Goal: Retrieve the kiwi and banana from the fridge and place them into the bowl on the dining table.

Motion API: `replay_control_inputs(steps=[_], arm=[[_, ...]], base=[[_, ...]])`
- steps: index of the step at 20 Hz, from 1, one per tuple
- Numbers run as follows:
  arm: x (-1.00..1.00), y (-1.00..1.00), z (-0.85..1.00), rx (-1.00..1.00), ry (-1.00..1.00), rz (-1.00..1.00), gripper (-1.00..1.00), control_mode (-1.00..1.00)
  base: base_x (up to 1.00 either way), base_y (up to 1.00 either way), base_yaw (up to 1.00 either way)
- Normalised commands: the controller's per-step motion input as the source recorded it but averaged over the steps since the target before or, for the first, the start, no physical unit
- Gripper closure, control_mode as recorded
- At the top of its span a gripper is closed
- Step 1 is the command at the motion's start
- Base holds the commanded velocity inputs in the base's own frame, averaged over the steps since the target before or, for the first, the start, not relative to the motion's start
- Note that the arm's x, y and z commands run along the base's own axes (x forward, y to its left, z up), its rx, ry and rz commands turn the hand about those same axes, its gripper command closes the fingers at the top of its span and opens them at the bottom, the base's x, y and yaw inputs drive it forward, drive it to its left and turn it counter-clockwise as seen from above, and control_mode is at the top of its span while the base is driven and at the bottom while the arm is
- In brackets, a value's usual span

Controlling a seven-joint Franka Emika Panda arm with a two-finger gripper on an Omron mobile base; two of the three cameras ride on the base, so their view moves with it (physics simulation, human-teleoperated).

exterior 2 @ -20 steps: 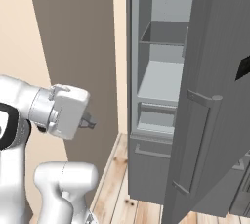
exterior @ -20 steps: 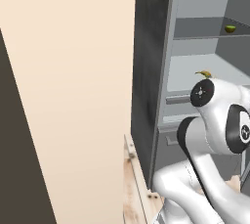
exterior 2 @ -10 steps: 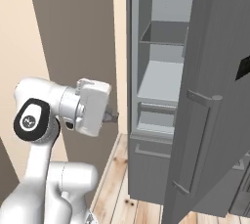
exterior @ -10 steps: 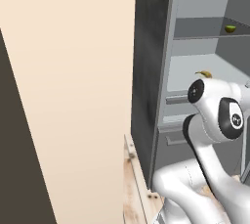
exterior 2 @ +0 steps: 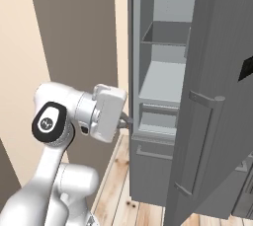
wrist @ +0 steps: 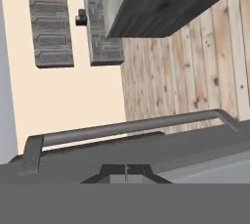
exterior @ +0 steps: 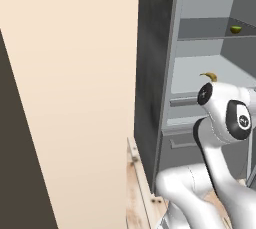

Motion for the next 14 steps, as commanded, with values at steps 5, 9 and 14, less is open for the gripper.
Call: replay_control_inputs(steps=[5,9,14], arm=[[0.0,0.0,-0.26,-0.13,0.05,0.0,1.0,-1.0],[0.04,-0.08,-0.21,-0.13,0.07,0.0,1.0,-1.0],[0.1,-0.24,-0.22,-0.06,0.02,0.0,1.0,-1.0]], base=[[0.0,0.0,0.0],[0.0,0.0,0.0],[0.0,0.0,0.0]])
